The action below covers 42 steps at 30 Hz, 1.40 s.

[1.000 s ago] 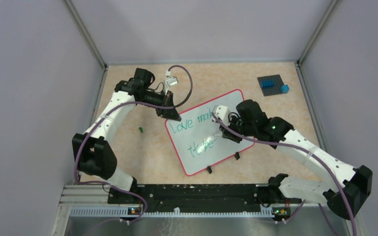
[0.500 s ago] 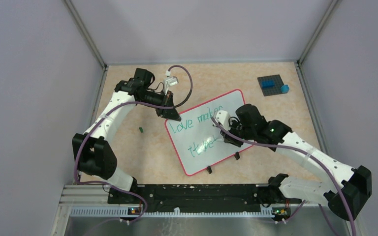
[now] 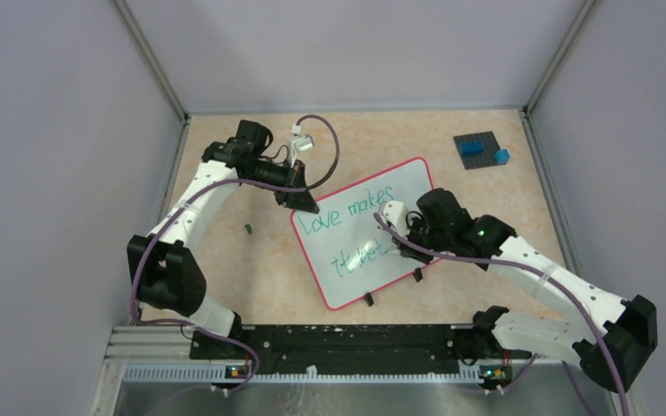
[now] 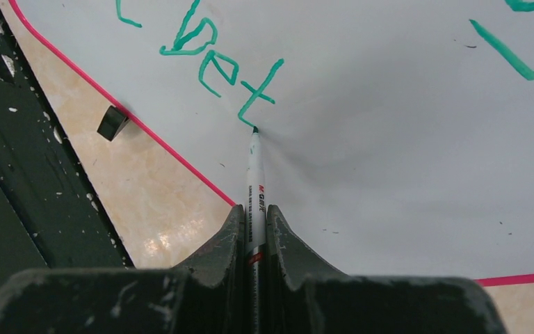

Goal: Write a sentence on the whiteboard

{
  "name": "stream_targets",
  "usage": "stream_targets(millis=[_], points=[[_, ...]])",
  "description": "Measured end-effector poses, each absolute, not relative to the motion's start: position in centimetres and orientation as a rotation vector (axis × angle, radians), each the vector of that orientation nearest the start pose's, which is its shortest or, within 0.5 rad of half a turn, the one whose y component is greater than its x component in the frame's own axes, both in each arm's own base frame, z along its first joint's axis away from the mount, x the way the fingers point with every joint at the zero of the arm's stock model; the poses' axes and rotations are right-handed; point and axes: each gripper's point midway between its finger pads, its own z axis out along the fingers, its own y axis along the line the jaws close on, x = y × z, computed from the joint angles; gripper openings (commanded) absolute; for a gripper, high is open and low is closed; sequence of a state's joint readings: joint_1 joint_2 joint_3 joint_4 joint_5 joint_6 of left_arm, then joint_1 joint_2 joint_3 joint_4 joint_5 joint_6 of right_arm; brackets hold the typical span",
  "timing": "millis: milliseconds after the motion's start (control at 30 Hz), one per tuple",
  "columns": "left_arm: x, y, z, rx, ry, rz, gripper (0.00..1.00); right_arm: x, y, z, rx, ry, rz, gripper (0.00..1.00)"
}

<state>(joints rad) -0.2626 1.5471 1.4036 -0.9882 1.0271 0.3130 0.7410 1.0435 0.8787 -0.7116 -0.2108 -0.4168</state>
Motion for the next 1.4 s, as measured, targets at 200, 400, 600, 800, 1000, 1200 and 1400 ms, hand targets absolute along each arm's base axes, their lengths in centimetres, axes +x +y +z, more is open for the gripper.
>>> stream_targets(millis=[200,400,600,800,1000,1200,1400], points=[[25.6,-21.7,22.6,0.960,2.191,-1.325,0.00,19.0,19.6,15.9,-1.405,1.985,0.374,0.00],[25.6,-21.8,22.6,0.961,2.191,-1.326,0.00,19.4,19.8,16.4,-1.395,1.970,0.370,0.00],[25.6,-21.7,22.6,0.960,2.192,-1.325,0.00,19.7,19.9,16.1,-1.399,1.976,0.355,0.00],[25.6,-21.7,22.6,0.960,2.192,-1.325,0.00,20.2,19.3,16.2,-1.377,1.989,0.336,0.00],[25.6,-21.7,22.6,0.960,2.192,-1.325,0.00,20.7,18.2,16.4,-1.354,1.999,0.296,0.00],[25.6,-21.7,22.6,0.960,2.192,-1.326,0.00,20.4,18.3,16.7,-1.361,1.998,0.319,0.00],[25.6,-21.8,22.6,0.961,2.191,-1.326,0.00,20.6,19.4,18.8,-1.351,1.940,0.368,0.00]])
